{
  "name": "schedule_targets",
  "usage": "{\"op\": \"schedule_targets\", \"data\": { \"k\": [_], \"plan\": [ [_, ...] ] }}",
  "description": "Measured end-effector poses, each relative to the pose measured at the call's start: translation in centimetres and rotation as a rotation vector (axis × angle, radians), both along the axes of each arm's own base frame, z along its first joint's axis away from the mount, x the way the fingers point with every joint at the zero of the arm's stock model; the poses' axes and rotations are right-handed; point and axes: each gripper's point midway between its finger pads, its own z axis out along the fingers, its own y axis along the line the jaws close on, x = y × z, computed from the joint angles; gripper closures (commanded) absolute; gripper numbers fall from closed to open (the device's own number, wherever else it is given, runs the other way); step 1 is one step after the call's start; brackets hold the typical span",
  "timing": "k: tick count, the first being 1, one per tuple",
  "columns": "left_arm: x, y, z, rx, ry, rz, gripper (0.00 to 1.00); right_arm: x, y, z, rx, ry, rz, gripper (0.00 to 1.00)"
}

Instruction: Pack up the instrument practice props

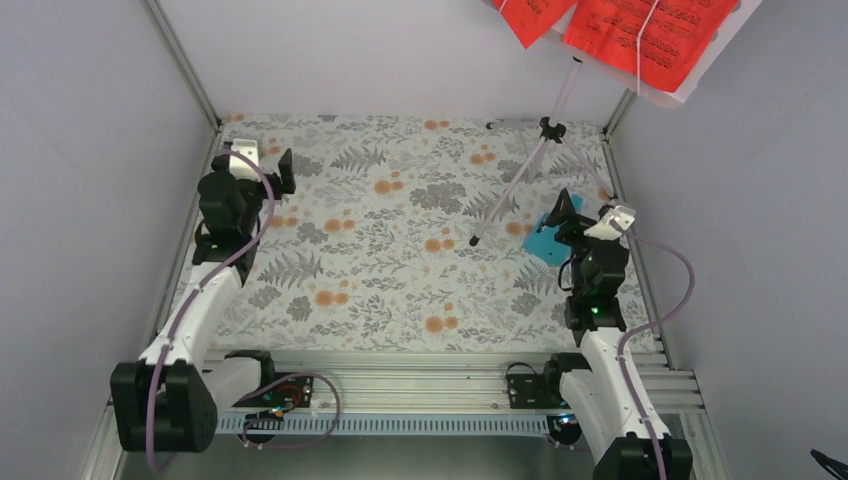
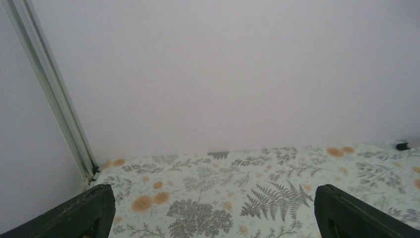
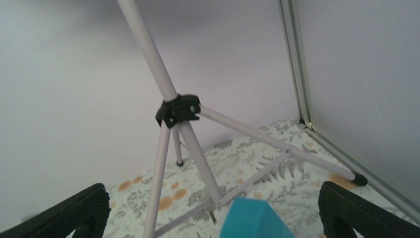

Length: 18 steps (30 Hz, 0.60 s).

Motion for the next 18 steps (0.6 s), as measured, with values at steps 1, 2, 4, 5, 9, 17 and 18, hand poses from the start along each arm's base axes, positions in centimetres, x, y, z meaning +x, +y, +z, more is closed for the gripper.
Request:
{"op": "schedule_targets", "data": {
  "k": [1, 2, 4, 5, 9, 17, 18],
  "plan": [
    [-0.5, 0.0, 1.0, -0.006, -0.004, 0.000, 0.00, 0.1, 0.0, 0.5, 0.001, -0.002, -0.005, 0.00],
    [-0.9, 0.0, 1.8, -0.009, -0.009, -0.001, 0.00, 0.1, 0.0, 1.1, 0.003, -0.007, -0.011, 0.00],
    [-1.9, -0.1, 3.3, -0.017, -0.015, -0.001, 0.00, 0.1, -0.1, 2.1, 0.004, -0.015, -0.021, 0.00],
    [-2.3, -0.1, 3.9, -0.021, -0.017, -0.002, 0.00, 0.1, -0.2, 2.5, 0.005, -0.017, -0.028, 0.00],
    [-4.3, -0.2, 5.2, -0.038, -0.009, -0.002, 0.00, 0.0, -0.5, 3.9, 0.006, -0.018, -0.053, 0.01],
    [-6.2, -0.3, 6.4, -0.073, 0.023, -0.002, 0.00, -0.4, -1.3, 5.5, 0.017, 0.016, -0.112, 0.00],
    [-6.2, -0.3, 7.0, -0.080, 0.026, 0.000, 0.00, -0.5, -1.5, 5.7, 0.023, 0.025, -0.119, 0.00]
  ]
}}
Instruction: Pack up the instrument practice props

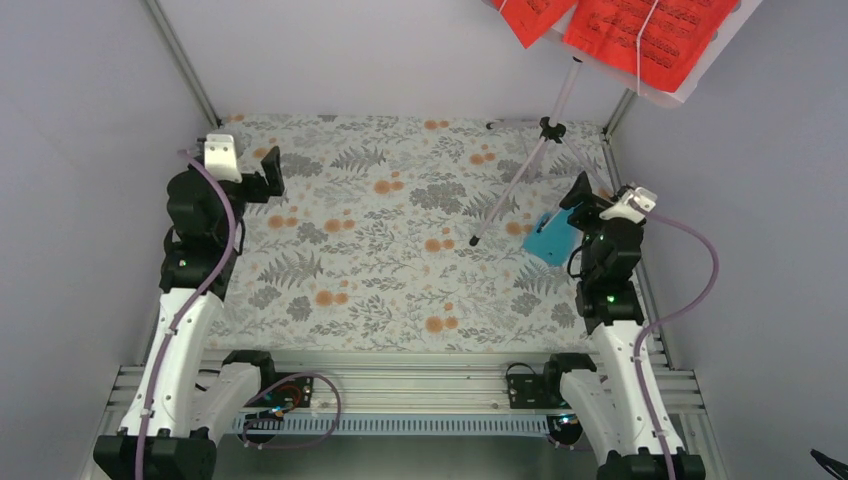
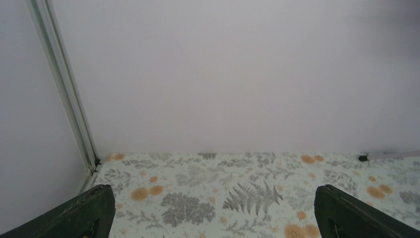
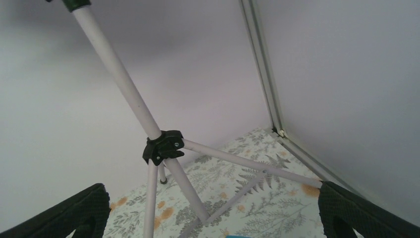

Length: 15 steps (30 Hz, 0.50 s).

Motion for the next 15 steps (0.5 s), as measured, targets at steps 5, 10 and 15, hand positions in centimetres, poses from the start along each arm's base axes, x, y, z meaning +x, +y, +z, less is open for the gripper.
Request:
{"op": "schedule_targets", "data": {
  "k": [5, 10, 15],
  "plan": [
    [0.1, 0.9, 3.7, -0.006, -0.034, 0.051, 0.00, 1.0, -0.4, 0.0, 0.027, 0.123, -0.032, 0.01],
    [-0.1, 1.7, 4.2, 0.008, -0.045, 0.100, 0.00, 3.1, -0.5, -2.9, 0.032, 0.324, -0.027, 0.00],
    [0.0, 1.8, 2.3, 0.030, -0.003, 0.103, 0.00, 4.1, -0.9, -7.2, 0.066, 0.499, -0.014, 0.00]
  ]
}}
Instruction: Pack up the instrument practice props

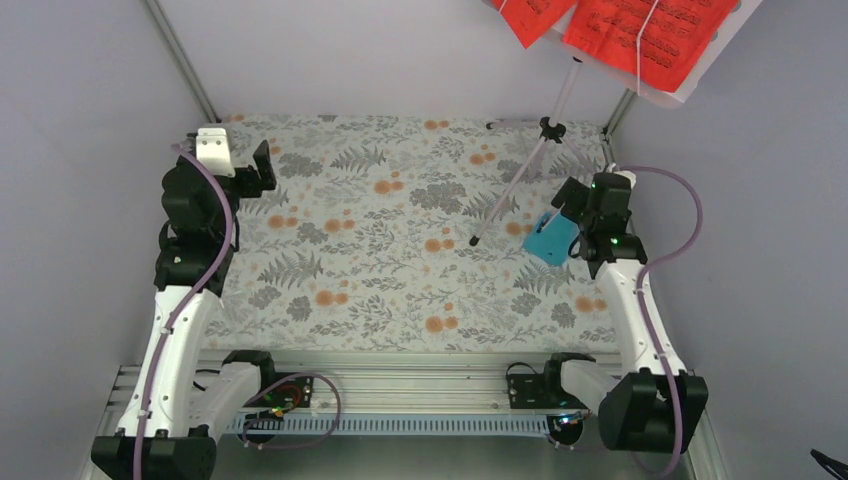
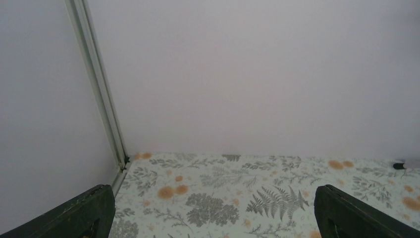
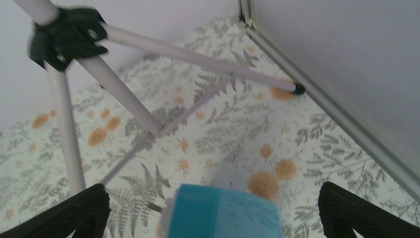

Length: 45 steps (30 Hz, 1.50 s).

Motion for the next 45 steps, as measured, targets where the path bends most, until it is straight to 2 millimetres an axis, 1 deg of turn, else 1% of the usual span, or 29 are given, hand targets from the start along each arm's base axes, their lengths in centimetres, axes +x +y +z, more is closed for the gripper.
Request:
{"op": "schedule_targets", "data": {
  "k": [3, 6, 7, 8, 10, 13, 20, 27, 34, 40, 45],
  "plan": [
    [-0.2, 0.0, -0.6, 0.009, 0.014, 0.001, 0.00, 0.0, -0.2, -1.7, 0.018, 0.058, 0.000, 0.03],
    [-0.4, 0.1, -0.6, 0.015, 0.009, 0.004, 0.00, 0.0, -0.4, -2.6, 0.028, 0.081, -0.001, 0.08],
    [-0.4, 0.1, -0.5, 0.016, 0.007, 0.004, 0.00, -0.1, -0.3, -2.9, 0.031, 0.088, 0.000, 0.09],
    [-0.5, 0.1, -0.5, 0.016, 0.006, 0.004, 0.00, -0.2, -0.3, -3.3, 0.033, 0.095, -0.001, 0.13],
    [-0.5, 0.1, -0.5, 0.016, 0.005, 0.004, 0.00, -0.4, -0.3, -3.9, 0.035, 0.108, -0.001, 0.17],
    [-0.5, 0.1, -0.5, 0.016, 0.007, 0.004, 0.00, -0.2, -0.2, -4.1, 0.038, 0.103, 0.008, 0.20],
    [-0.5, 0.1, -0.6, 0.016, 0.008, 0.004, 0.00, 0.0, 0.2, -5.0, 0.050, 0.102, 0.026, 0.21],
    [-0.5, 0.1, -0.6, 0.016, 0.009, 0.003, 0.00, 0.4, 0.5, -5.6, 0.060, 0.104, 0.044, 0.28],
    [-0.5, 0.1, -0.6, 0.015, 0.009, 0.003, 0.00, 0.7, 0.6, -6.1, 0.063, 0.109, 0.050, 0.28],
    [-0.4, 0.1, -0.8, 0.016, 0.013, 0.002, 0.00, 1.0, 0.5, -6.4, 0.059, 0.112, 0.048, 0.38],
    [-0.3, 0.0, -1.4, 0.016, 0.026, 0.002, 0.00, 1.0, 0.3, -6.3, 0.047, 0.108, 0.040, 0.46]
  ]
}}
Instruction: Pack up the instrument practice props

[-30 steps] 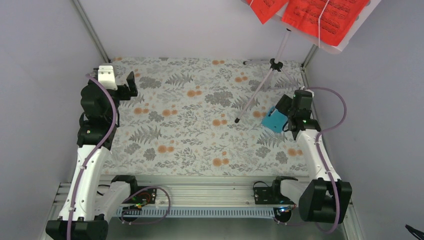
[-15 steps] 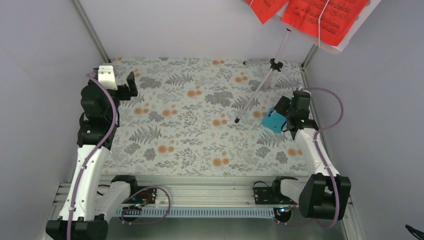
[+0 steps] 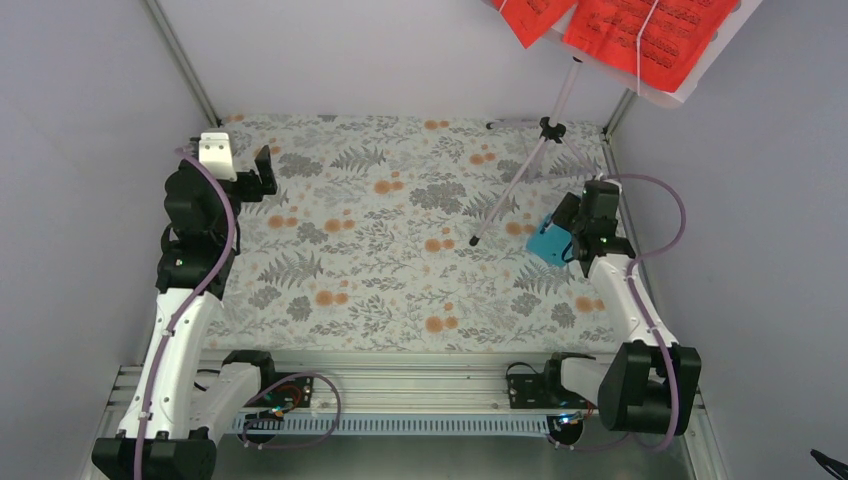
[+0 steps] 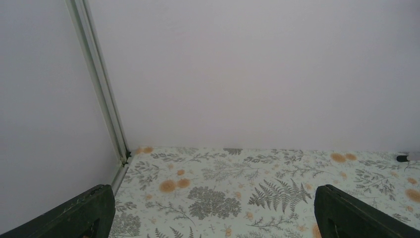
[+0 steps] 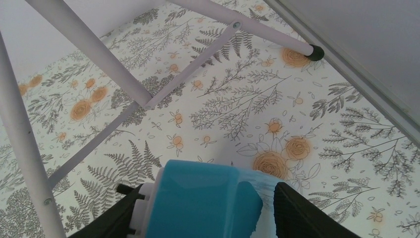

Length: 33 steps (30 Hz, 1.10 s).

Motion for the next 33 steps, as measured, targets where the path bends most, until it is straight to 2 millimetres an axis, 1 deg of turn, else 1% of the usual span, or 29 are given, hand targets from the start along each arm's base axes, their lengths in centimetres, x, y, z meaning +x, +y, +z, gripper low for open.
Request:
{"op": "schedule_targets", "data": {
  "k": [3, 5, 8, 10, 13, 14, 16, 19, 22, 27, 33],
  "plan": [
    [0.0, 0.0, 0.0, 0.000, 0.001, -0.003, 0.00, -0.2, -0.2, 0.4, -0.016, -0.012, -0.002, 0.52],
    [0.0, -0.1, 0.0, -0.001, 0.001, -0.005, 0.00, -0.4, -0.3, 1.1, -0.028, -0.032, -0.003, 0.54],
    [0.0, -0.1, 0.0, -0.001, 0.001, -0.007, 0.00, -0.9, -0.3, 3.0, -0.044, -0.088, -0.002, 0.59],
    [0.0, -0.1, 0.0, -0.001, 0.001, -0.007, 0.00, -1.1, -0.3, 4.3, -0.056, -0.127, 0.003, 0.59],
    [0.0, -0.1, 0.0, -0.001, 0.001, -0.008, 0.00, -1.5, -0.3, 6.0, -0.069, -0.179, 0.009, 0.57],
    [0.0, -0.1, 0.0, -0.001, 0.001, -0.008, 0.00, -1.5, -0.3, 6.3, -0.074, -0.188, 0.011, 0.54],
    [0.0, -0.2, 0.0, -0.001, 0.001, -0.008, 0.00, -1.5, -0.3, 6.4, -0.081, -0.192, 0.014, 0.44],
    [0.0, -0.2, 0.0, -0.001, 0.001, -0.011, 0.00, -1.3, -0.3, 5.8, -0.077, -0.172, 0.013, 0.33],
    [0.0, -0.2, -0.1, -0.002, 0.002, -0.011, 0.00, -1.0, -0.3, 4.6, -0.074, -0.139, 0.014, 0.30],
    [0.1, -0.2, -0.3, -0.002, 0.006, -0.012, 0.00, -1.2, -0.3, 2.2, -0.062, -0.077, 0.012, 0.28],
    [0.1, -0.3, -0.3, -0.002, 0.006, -0.016, 0.00, -1.5, -0.5, -0.7, -0.044, -0.009, 0.000, 0.30]
  ]
}}
